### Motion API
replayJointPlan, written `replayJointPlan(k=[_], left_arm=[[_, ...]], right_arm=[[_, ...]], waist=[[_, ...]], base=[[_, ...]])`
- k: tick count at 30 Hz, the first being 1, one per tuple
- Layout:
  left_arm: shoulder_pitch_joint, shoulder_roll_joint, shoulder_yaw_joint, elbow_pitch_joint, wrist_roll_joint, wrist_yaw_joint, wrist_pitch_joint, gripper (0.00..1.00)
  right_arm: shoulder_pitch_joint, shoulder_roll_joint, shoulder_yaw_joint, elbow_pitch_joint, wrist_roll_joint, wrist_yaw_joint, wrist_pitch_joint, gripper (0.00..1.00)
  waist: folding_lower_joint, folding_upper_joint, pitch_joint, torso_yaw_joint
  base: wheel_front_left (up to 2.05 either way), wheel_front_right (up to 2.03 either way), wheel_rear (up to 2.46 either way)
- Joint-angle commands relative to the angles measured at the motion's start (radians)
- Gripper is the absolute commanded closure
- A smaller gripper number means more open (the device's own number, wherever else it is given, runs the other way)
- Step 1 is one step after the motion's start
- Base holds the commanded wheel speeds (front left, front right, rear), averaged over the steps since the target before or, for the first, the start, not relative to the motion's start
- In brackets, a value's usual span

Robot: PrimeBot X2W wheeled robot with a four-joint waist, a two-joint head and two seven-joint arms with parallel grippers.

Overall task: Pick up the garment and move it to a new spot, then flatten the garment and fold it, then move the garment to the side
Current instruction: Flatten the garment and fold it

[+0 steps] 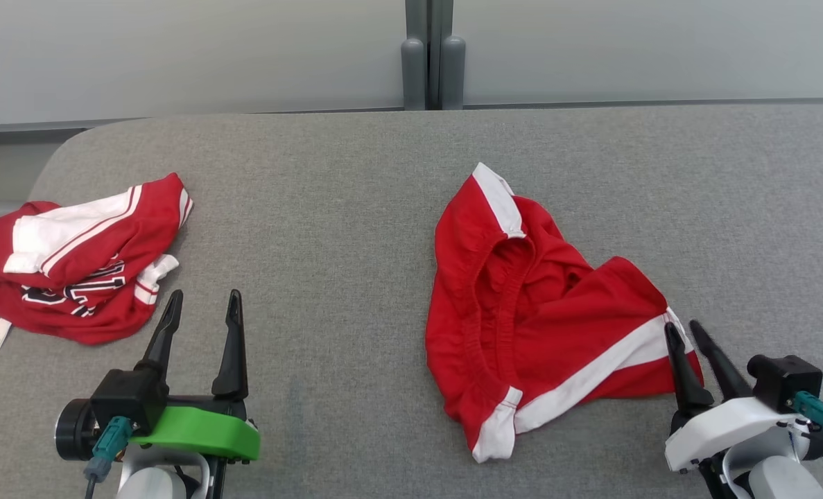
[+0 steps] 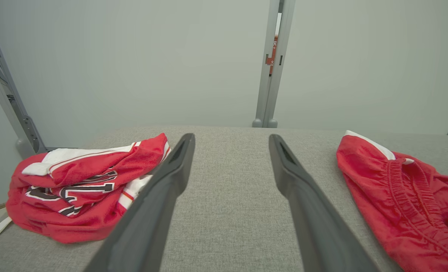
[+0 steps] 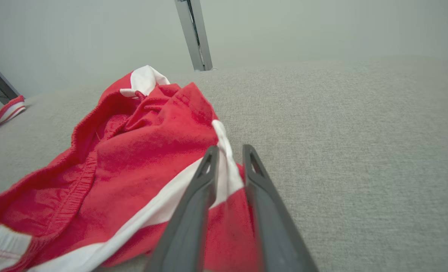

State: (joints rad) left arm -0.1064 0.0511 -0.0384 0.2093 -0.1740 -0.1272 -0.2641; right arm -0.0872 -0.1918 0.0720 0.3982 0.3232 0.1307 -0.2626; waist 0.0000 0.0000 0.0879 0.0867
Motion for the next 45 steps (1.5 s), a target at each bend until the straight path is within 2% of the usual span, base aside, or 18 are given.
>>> replayJointPlan(k=[1, 7, 13, 18, 21, 25, 32, 39, 45], left_arm=[[0.012, 0.0, 0.003, 0.002, -0.001, -0.002, 0.0, 0.0], [0.019, 0.006, 0.004, 0.004, 0.006, -0.003, 0.0, 0.0], [0.021, 0.009, -0.003, 0.004, 0.01, -0.004, 0.0, 0.0], [0.0, 0.011, -0.037, 0.004, 0.019, -0.004, 0.0, 0.0], [-0.037, 0.019, -0.129, 0.016, 0.031, -0.005, 0.0, 0.0], [-0.118, 0.037, -0.301, 0.048, 0.032, -0.005, 0.0, 0.0], [-0.296, 0.036, -0.584, 0.117, -0.01, -0.004, 0.012, 0.0], [-0.383, 0.07, -0.794, 0.228, -0.081, -0.004, 0.046, 0.0], [-0.413, 0.114, -0.936, 0.328, -0.129, -0.004, 0.086, 0.0]], right_arm=[[0.001, 0.004, -0.02, -0.025, -0.011, 0.0, -0.003, 0.0], [0.025, 0.047, -0.094, -0.164, -0.076, 0.0, -0.003, 0.0], [0.07, 0.094, -0.107, -0.288, -0.105, 0.0, -0.003, 0.0], [0.09, 0.113, -0.099, -0.325, -0.123, 0.0, -0.003, 0.0], [0.086, 0.117, -0.106, -0.328, -0.128, 0.0, -0.003, 0.0], [0.071, 0.119, -0.116, -0.322, -0.134, 0.0, -0.003, 0.0], [0.041, 0.123, -0.104, -0.31, -0.132, 0.0, -0.003, 0.0], [0.026, 0.13, -0.106, -0.297, -0.123, 0.0, -0.003, 0.0], [0.022, 0.132, -0.117, -0.294, -0.122, 0.0, -0.003, 0.0]], waist=[[0.0, 0.0, -0.005, -0.007], [0.0, 0.0, -0.02, -0.017], [0.0, 0.0, -0.031, -0.027], [0.0, 0.0, -0.029, -0.044], [0.0, 0.0, -0.022, -0.055], [0.0, 0.0, -0.01, -0.072], [0.0, 0.0, 0.022, -0.121], [0.0, 0.0, 0.048, -0.18], [0.0, 0.0, 0.064, -0.2]], base=[[0.0, 0.0, 0.0], [0.0, 0.0, 0.0], [0.0, 0.0, 0.0], [0.0, 0.0, 0.0], [0.0, 0.0, 0.0], [0.0, 0.0, 0.0], [0.0, 0.0, 0.0], [0.0, 0.0, 0.0], [0.0, 0.0, 0.0]])
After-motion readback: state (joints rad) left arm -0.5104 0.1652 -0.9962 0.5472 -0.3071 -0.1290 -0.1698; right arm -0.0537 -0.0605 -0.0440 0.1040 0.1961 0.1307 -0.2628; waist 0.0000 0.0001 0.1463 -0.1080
